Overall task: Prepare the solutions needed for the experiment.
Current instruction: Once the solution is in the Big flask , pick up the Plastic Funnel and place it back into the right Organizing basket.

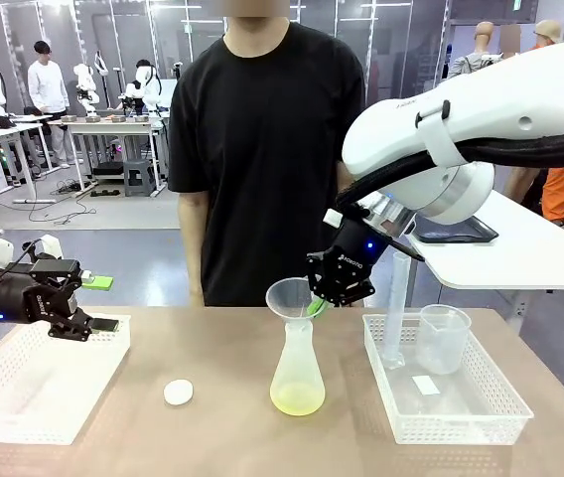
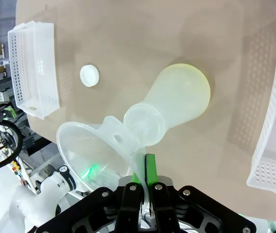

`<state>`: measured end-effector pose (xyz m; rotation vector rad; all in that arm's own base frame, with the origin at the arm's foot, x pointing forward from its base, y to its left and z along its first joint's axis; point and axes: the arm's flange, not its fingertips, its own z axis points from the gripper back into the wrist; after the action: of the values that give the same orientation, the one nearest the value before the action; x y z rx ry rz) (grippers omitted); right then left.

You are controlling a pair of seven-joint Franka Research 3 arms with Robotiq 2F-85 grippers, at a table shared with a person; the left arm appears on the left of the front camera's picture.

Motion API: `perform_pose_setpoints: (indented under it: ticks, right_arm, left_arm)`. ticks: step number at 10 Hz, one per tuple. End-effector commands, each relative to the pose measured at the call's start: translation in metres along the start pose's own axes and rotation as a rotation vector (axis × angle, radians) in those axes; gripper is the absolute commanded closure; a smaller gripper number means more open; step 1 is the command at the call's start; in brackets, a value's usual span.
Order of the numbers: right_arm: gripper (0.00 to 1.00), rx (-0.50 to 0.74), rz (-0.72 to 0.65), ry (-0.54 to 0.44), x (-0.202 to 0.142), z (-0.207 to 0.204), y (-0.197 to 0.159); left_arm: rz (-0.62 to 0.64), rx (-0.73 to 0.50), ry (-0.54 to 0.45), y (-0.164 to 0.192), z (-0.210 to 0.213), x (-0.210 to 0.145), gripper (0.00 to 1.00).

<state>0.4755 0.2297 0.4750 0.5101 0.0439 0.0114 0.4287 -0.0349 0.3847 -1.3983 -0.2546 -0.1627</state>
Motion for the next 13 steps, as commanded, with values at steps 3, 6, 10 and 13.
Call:
perform_pose_setpoints:
  ticks: [3,6,10,13]
  right_arm:
    - [1.00,0.038,0.023,-0.023,-0.013,0.031,0.003]
    - [1.00,0.068,0.054,-0.034,-0.021,0.046,0.003]
    - [1.00,0.091,0.093,-0.066,-0.039,0.067,0.002]
    - [1.00,0.085,0.124,-0.081,-0.052,0.083,0.003]
  left_arm:
    - [-0.013,-0.005,-0.001,-0.002,0.000,0.001,0.00]
    - [-0.013,-0.005,-0.001,-0.002,0.000,0.001,0.00]
    - [-0.013,-0.005,-0.001,-0.002,0.000,0.001,0.00]
    - [-0.013,-0.005,-0.001,-0.002,0.000,0.001,0.00]
